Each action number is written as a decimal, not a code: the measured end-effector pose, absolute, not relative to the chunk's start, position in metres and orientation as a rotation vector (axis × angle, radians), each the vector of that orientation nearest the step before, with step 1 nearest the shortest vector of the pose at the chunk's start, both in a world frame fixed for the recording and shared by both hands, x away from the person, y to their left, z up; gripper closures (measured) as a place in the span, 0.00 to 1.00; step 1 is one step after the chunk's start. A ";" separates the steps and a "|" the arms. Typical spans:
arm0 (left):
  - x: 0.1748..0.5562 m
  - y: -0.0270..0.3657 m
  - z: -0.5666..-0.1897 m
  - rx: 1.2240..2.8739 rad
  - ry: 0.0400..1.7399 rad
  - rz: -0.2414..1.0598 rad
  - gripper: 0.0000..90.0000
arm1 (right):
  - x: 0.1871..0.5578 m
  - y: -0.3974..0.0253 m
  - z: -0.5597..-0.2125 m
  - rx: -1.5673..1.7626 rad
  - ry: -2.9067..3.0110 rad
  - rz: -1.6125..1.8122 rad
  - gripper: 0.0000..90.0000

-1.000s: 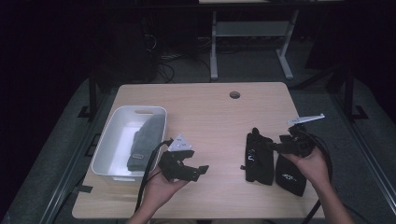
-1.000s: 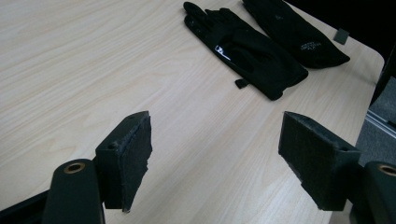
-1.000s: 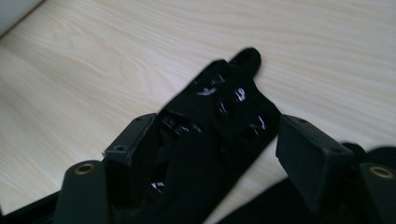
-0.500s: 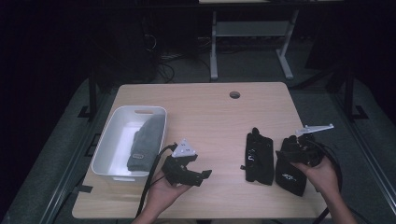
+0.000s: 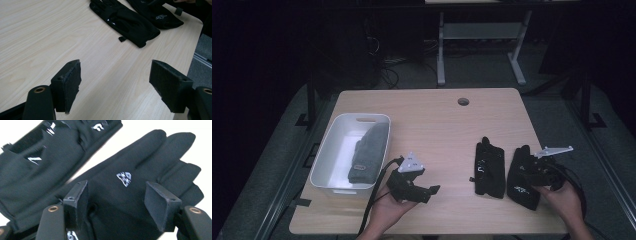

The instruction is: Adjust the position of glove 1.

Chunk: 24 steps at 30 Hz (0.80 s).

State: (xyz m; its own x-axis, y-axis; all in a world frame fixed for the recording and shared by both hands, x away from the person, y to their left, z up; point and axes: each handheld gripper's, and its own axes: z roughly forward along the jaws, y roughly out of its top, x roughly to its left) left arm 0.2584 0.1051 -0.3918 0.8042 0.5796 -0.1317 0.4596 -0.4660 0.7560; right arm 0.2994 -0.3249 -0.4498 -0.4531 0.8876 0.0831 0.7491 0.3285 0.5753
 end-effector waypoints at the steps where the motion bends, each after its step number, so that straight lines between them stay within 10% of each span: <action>1: 0.258 0.106 -0.392 2.142 0.764 0.182 0.28 | 0.298 -0.325 -0.451 1.491 2.348 0.805 0.41; 24: 0.255 0.109 -0.391 2.127 0.771 0.184 0.28 | 0.293 -0.323 -0.459 1.431 2.336 0.810 0.83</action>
State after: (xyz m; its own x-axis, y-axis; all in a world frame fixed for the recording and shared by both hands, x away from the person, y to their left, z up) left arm 0.2547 0.1086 -0.3911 0.7996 0.5852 -0.1350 0.4609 -0.4538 0.7627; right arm 0.2926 -0.3232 -0.4592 -0.4680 0.8824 0.0482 0.7229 0.3509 0.5952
